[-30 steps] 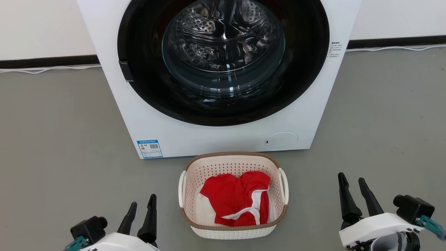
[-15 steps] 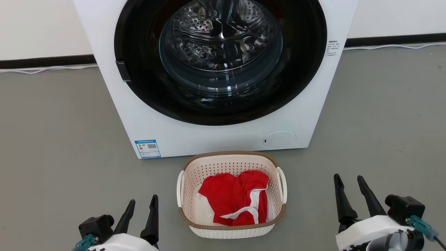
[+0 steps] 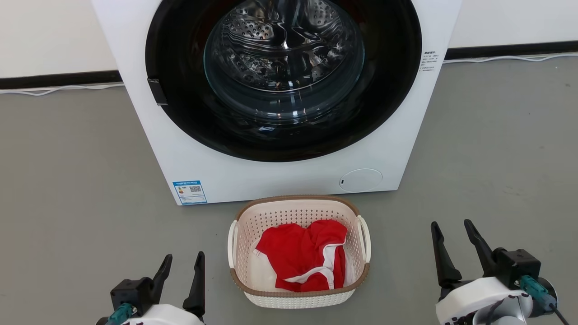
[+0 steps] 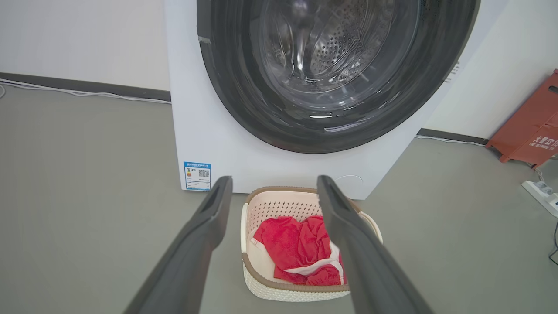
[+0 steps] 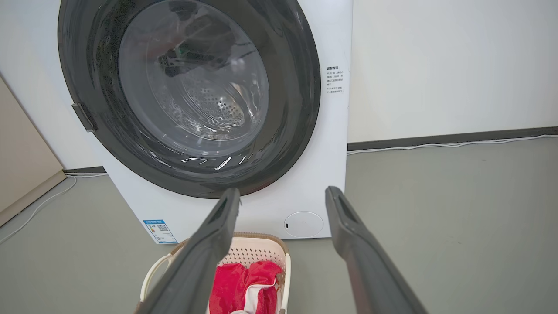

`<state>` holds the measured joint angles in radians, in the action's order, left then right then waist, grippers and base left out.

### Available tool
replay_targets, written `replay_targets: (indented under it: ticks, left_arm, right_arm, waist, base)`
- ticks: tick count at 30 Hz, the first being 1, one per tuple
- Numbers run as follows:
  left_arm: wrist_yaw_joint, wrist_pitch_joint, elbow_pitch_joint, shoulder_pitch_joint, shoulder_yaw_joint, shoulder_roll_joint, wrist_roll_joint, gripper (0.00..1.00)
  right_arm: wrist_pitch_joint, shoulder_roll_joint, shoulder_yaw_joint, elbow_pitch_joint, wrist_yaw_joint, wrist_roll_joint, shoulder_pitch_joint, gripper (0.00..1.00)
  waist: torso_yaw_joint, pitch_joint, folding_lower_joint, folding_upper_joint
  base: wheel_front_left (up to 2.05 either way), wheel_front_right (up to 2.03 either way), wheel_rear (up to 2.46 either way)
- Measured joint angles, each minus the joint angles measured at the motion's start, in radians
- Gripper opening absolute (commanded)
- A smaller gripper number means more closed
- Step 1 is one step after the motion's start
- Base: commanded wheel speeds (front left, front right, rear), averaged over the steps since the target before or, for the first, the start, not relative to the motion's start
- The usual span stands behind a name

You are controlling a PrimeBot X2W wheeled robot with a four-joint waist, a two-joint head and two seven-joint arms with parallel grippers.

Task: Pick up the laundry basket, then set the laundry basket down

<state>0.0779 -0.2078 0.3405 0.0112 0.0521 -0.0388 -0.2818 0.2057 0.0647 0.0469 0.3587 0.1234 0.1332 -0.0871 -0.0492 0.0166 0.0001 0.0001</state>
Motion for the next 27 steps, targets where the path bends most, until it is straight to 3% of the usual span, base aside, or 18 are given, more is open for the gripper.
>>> replay_targets:
  ticks: [13, 27]
  left_arm:
    - [-0.008, -0.040, 0.017, 0.005, -0.012, -0.001, 0.156, 1.00]
    - [-0.008, -0.045, 0.033, 0.021, -0.031, -0.001, 0.160, 1.00]
  right_arm:
    - [0.042, 0.004, -0.010, 0.010, 0.000, -0.171, 0.000, 1.00]
    - [0.042, 0.004, -0.009, 0.016, 0.001, -0.174, -0.001, 1.00]
  waist:
    - [0.000, 0.007, 0.0000, 0.0000]
    - [-0.001, 0.022, 0.0000, 0.0000]
  base:
    - [0.00, 0.00, 0.00]
    - [0.00, 0.00, 0.00]
